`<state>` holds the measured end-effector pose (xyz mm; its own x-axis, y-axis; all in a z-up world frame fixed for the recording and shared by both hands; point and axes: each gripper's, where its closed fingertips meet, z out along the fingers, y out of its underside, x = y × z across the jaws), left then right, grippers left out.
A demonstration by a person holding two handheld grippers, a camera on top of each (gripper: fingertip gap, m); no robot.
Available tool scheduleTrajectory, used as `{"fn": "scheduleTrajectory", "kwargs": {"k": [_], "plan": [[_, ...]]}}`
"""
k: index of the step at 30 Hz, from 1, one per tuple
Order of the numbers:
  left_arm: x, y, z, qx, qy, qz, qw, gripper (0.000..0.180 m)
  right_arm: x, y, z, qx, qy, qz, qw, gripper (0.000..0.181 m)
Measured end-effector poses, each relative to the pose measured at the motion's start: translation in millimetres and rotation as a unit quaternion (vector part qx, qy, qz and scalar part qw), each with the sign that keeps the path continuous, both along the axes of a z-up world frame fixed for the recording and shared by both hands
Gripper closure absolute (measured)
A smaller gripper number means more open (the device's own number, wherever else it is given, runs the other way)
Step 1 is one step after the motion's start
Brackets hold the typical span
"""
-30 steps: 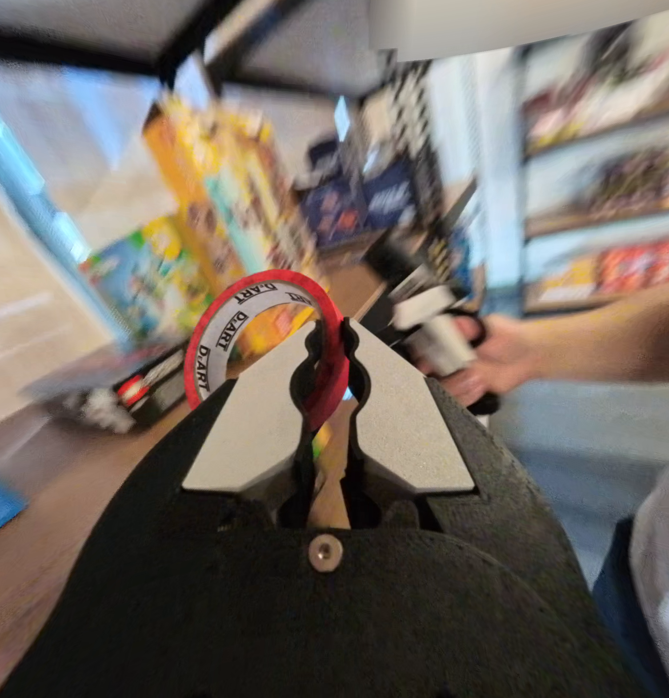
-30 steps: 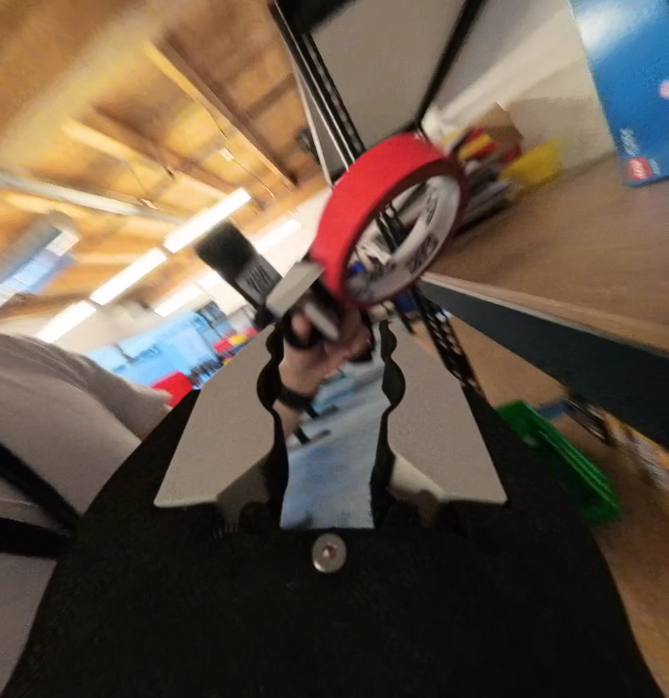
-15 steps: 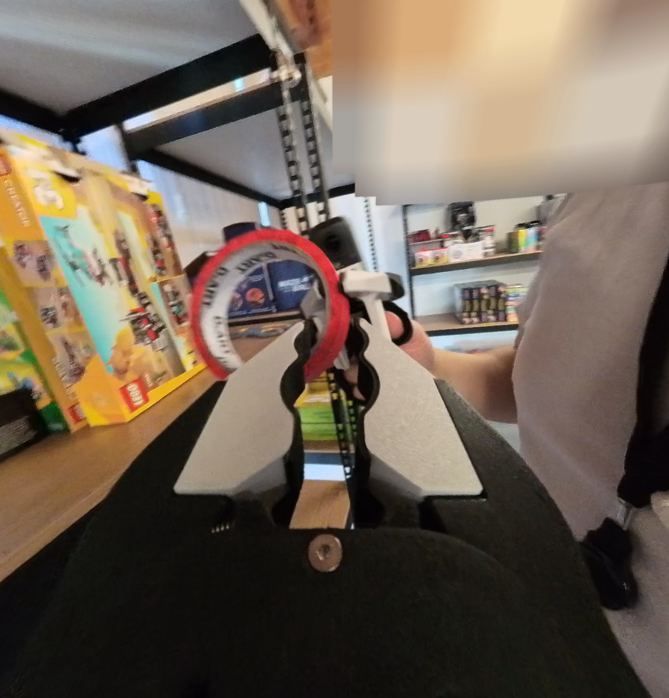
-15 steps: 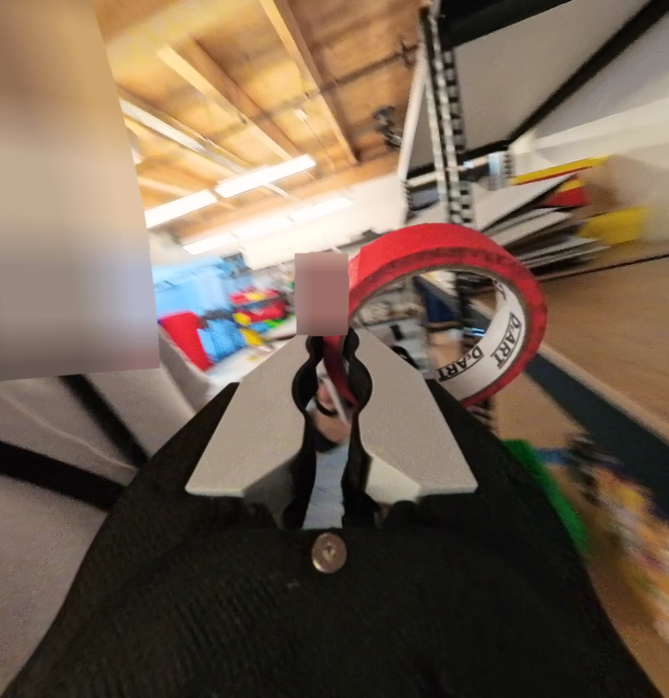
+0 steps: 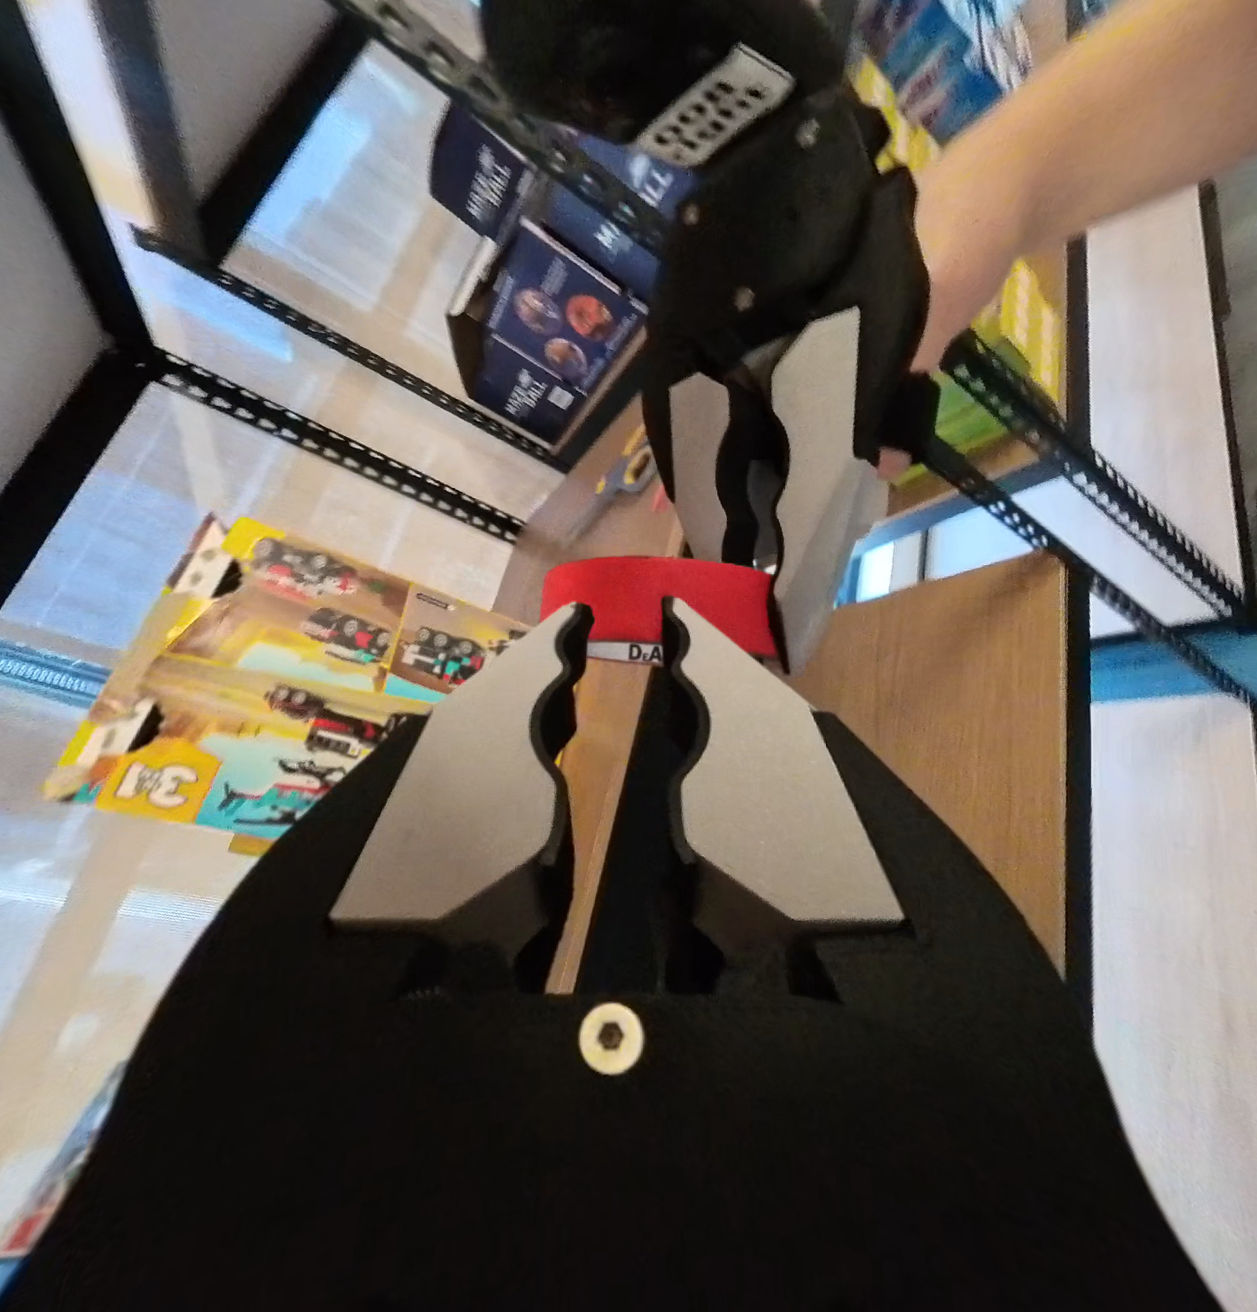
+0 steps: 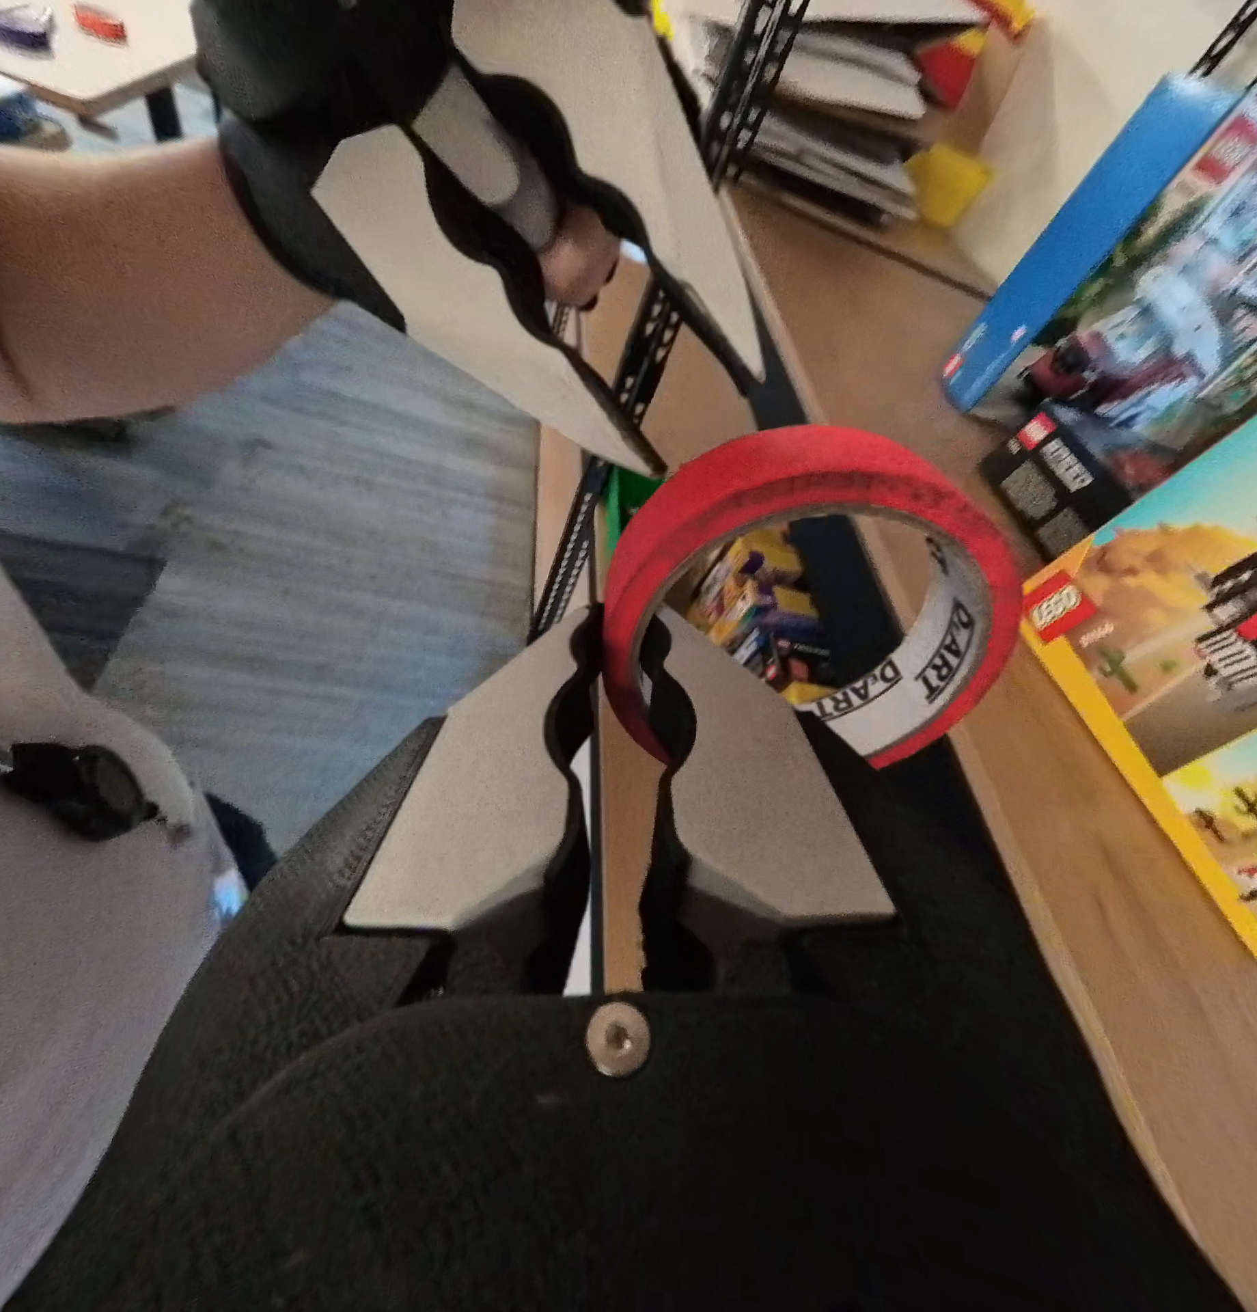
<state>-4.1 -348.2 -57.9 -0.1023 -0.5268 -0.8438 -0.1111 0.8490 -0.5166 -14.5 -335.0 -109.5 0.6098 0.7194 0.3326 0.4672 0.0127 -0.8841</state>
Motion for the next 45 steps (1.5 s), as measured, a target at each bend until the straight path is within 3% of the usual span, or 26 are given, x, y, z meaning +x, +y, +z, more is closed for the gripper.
{"fn": "scheduleTrajectory", "kwargs": {"k": [5, 10, 22, 27, 32, 37, 45], "plan": [[24.0, -22.2, -17.2, 0.035, 0.050, 0.003, 0.998, 0.173, 21.6, -24.7, -11.4, -0.042, 0.003, 0.024, 0.999, 0.173], [29.0, -26.8, -20.9, 0.012, 0.080, 0.015, 0.997, 0.167, 27.8, -36.9, -12.9, -0.080, 0.057, 0.055, 0.994, 0.173], [28.2, -32.3, -33.4, 0.008, 0.124, 0.029, 0.992, 0.180, 21.9, -50.3, -22.4, -0.149, 0.092, 0.121, 0.977, 0.173], [27.7, -23.1, -26.2, -0.016, 0.105, 0.066, 0.992, 0.180, 18.1, -60.2, -26.9, -0.189, 0.120, 0.149, 0.963, 0.173], [18.4, -31.1, -18.9, -0.117, 0.091, 0.048, 0.988, 0.180, 19.3, -65.7, -22.5, -0.212, 0.153, 0.155, 0.953, 0.173], [20.1, -48.6, -25.7, -0.146, 0.118, 0.021, 0.982, 0.169, 17.3, -78.9, -23.1, -0.257, 0.167, 0.176, 0.936, 0.173], [24.4, -64.5, -37.5, -0.156, 0.158, -0.005, 0.975, 0.176, 14.6, -98.6, -21.9, -0.275, 0.167, 0.195, 0.926, 0.173]]}}
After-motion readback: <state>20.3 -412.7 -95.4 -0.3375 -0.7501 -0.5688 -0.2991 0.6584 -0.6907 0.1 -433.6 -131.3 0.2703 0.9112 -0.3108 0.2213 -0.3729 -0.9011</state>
